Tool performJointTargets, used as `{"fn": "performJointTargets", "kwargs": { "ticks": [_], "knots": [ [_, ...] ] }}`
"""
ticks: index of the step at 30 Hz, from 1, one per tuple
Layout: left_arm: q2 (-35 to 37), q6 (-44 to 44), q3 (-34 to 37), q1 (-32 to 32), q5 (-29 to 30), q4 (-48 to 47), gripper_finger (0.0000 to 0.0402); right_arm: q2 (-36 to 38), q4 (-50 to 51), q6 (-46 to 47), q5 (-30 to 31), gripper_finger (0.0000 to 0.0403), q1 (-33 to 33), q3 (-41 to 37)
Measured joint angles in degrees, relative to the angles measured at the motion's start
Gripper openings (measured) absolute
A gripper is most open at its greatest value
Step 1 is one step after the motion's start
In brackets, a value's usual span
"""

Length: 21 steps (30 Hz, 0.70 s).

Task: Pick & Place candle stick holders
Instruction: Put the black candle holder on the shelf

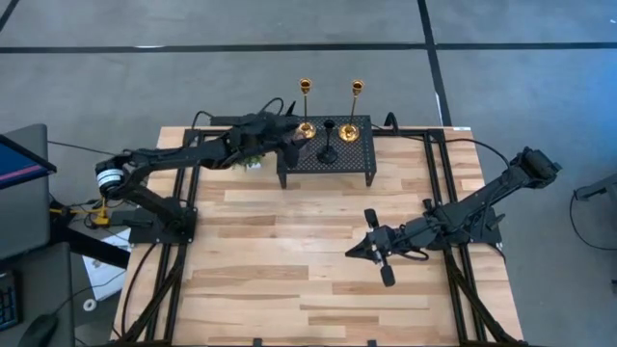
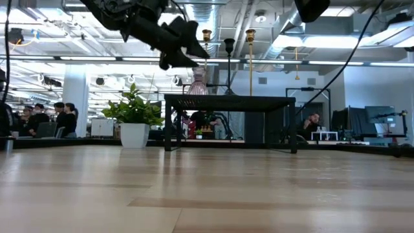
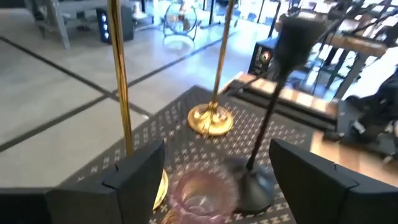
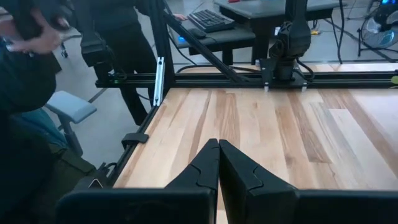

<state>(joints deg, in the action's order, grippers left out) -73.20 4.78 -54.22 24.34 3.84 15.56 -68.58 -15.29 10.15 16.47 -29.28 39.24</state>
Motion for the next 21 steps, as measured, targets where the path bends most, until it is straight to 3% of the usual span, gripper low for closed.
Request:
{"fn": "performJointTargets", "kwargs": {
  "ticks": [6, 10, 14, 21],
  "knots": [
    [6.03, 0.06, 0.00, -0.92, -0.73, -0.09, 0.0291, 0.00, 0.03, -0.02, 0.02, 0.0000, 0.02, 0.00],
    [8.69, 0.15, 0.00, -3.39, -5.03, -0.06, 0.0276, 0.00, 0.04, -0.04, 0.02, 0.0000, 0.02, 0.00],
    [9.59, 0.00, 0.00, -6.76, -8.22, -0.12, 0.0227, 0.00, 0.04, -0.02, 0.04, 0.0000, 0.02, 0.00],
    [9.78, -4.74, 0.00, -11.38, -13.01, -0.55, 0.0104, 0.01, 0.07, 2.91, 1.75, 0.0000, 0.02, 0.00]
  ]
}}
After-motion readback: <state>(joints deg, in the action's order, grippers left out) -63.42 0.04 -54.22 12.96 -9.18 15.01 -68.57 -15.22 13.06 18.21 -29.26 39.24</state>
